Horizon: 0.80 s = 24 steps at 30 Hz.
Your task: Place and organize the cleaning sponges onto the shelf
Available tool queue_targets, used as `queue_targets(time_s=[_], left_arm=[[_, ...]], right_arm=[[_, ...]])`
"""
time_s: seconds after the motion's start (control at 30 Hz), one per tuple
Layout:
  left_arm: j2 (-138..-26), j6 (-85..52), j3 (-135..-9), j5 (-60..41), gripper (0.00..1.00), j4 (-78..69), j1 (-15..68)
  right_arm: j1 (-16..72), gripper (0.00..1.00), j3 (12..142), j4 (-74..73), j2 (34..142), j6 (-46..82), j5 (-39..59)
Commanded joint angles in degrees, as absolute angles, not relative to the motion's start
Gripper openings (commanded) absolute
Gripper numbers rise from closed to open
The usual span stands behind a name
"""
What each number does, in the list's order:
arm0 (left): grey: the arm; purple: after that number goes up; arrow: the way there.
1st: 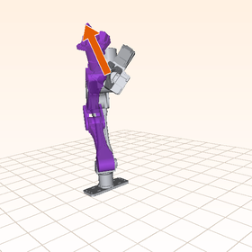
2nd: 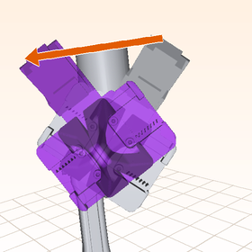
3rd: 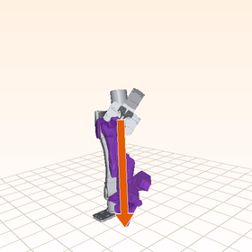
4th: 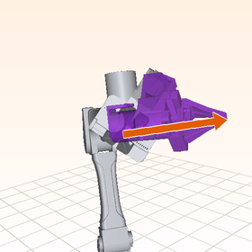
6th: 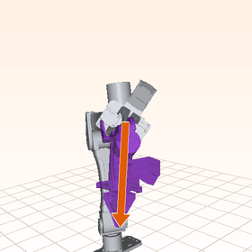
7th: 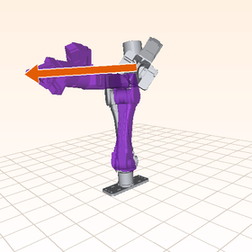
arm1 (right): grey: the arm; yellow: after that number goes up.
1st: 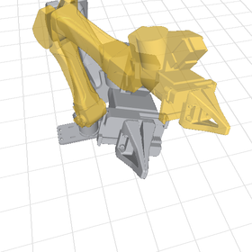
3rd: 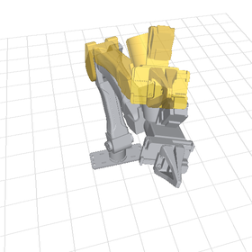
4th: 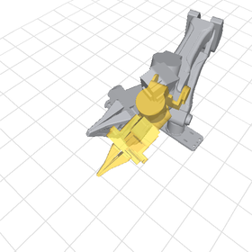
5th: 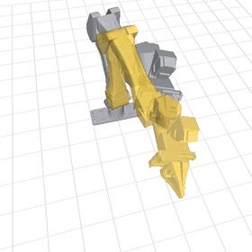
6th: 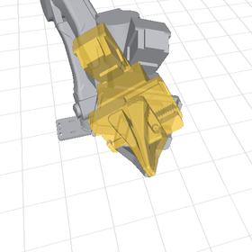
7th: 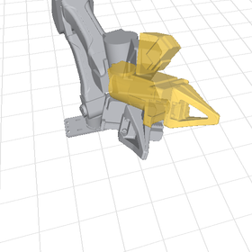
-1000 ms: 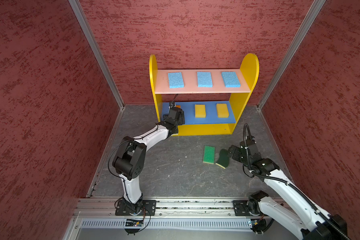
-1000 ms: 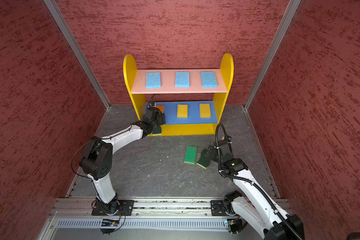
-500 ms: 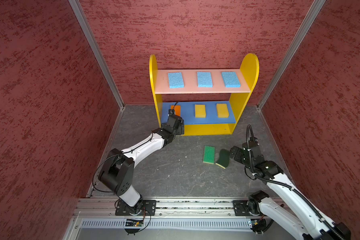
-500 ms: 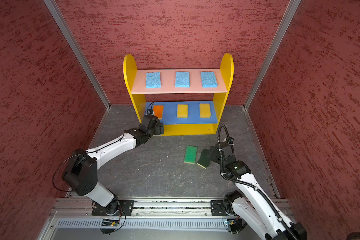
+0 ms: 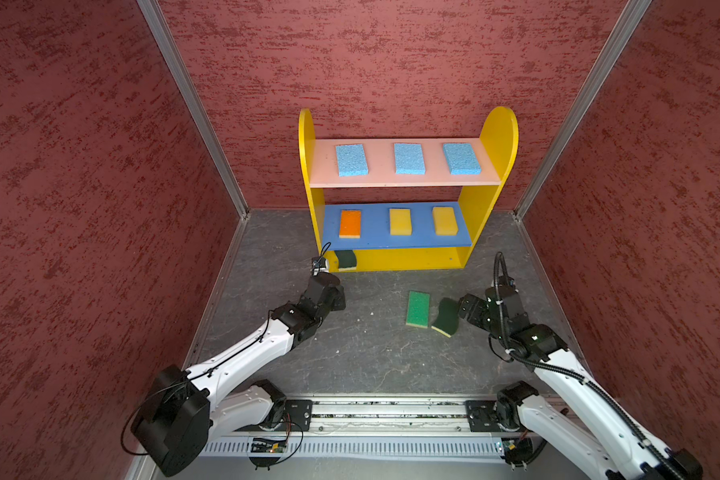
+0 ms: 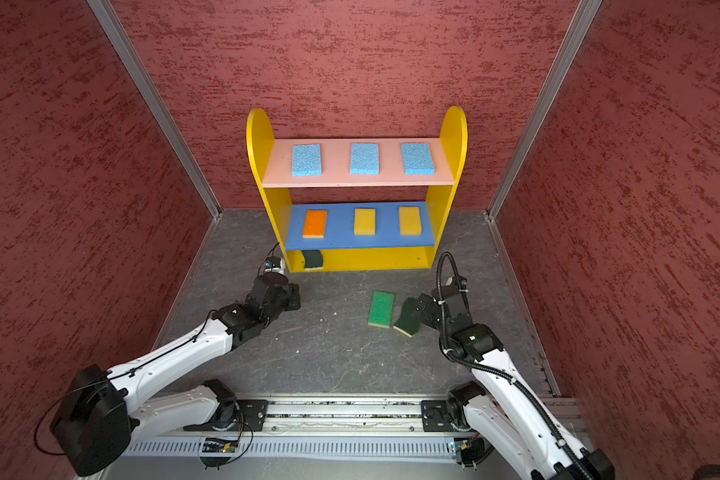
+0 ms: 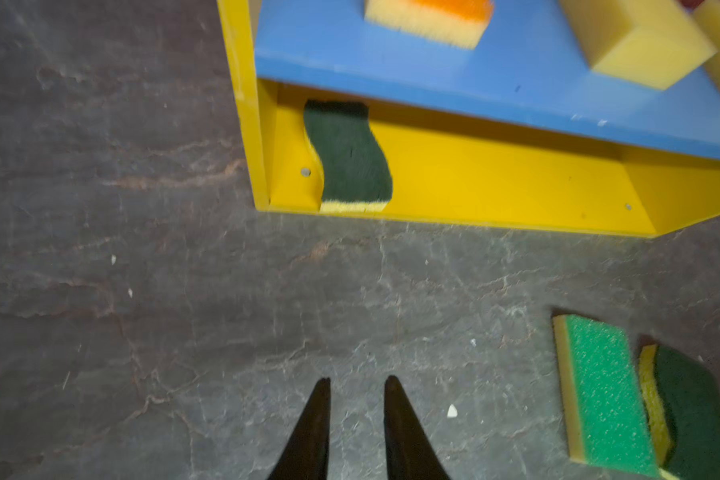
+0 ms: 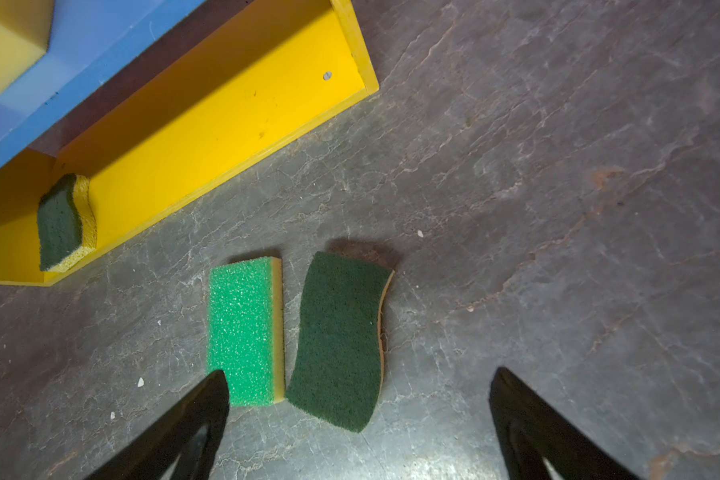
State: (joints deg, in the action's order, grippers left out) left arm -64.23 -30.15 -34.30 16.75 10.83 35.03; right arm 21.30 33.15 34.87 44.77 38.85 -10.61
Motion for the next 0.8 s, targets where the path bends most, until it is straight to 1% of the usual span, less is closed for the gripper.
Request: queue_targets(time_s=[0.0,0.1,0.3,0.43,0.77], left_arm=[[-62.9,-36.1,-30.9,13.3,0.0,3.4,34.7],[-63.3,-40.4,-27.9,14.0,0.0,0.9,34.2],[-64.4,-46.5,-20.2,9.5,0.0,-13.1,31.7],[-66.7,-49.2,-17.6,8.1,0.0,-19.0,29.9],[-79.4,-54.2,-15.6,4.9,0.0,-36.3,28.5]], right_arm=[[21.6,0.99,32.1,32.9,43.9,38.8,-9.3],[21.6,0.99,31.6,32.4,43.6,38.1,-8.9],[21.6,0.99,30.4,30.6,43.7,37.1,-8.5],[21.6,0.99,29.6,29.0,44.5,36.3,-7.9],[21.6,0.99,28.3,26.1,46.0,34.9,-8.2]])
